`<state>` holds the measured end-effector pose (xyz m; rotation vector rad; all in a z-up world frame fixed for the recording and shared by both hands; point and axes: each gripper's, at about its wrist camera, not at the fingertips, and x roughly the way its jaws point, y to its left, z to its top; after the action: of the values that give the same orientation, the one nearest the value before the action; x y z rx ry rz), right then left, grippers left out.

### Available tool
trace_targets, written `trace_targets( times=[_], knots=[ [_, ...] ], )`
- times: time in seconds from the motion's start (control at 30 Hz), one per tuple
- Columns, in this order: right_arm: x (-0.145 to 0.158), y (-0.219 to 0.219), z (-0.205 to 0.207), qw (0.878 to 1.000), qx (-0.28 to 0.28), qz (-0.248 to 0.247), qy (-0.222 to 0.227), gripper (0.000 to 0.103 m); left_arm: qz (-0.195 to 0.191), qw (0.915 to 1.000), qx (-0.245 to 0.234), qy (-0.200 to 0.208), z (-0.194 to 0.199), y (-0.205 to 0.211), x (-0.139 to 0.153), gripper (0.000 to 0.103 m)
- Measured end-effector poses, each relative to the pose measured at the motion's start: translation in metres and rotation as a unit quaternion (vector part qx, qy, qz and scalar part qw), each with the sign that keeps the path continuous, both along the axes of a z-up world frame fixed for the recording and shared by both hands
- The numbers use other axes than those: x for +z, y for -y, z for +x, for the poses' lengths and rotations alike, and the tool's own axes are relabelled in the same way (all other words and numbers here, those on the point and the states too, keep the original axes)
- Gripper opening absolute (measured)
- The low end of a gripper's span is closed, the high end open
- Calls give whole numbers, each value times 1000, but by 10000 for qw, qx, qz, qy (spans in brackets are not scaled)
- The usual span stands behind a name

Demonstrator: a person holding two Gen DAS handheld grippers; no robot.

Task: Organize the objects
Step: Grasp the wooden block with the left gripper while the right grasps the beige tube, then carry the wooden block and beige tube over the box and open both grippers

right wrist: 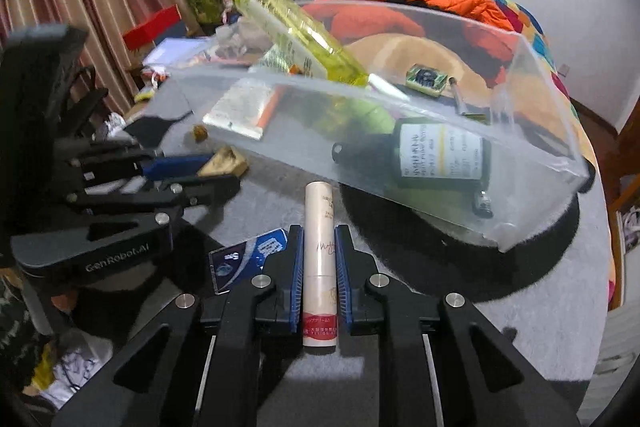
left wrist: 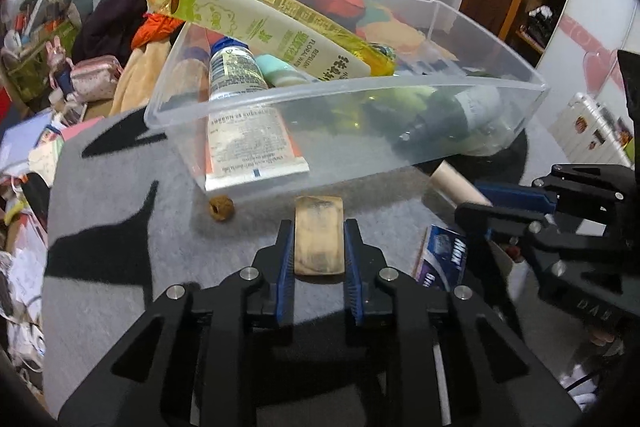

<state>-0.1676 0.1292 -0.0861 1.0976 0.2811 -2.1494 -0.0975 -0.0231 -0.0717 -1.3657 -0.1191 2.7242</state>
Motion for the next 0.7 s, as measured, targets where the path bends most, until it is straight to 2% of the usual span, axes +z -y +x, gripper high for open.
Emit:
trace_targets(
  times=[0.17, 0.37, 0.7],
  knots=[
    [21, -13, 2, 9990, -181, -403, -69, 14, 193, 9997, 97, -67, 8, 4, 8, 23],
    [53, -25, 3, 9955, -366, -793, -359, 14, 416, 9978, 240, -465, 19, 11, 39, 23],
    [89, -32, -17, 9889, -689, -996, -860, 14, 385, 9931, 361, -1047, 16, 17, 86, 23]
  ],
)
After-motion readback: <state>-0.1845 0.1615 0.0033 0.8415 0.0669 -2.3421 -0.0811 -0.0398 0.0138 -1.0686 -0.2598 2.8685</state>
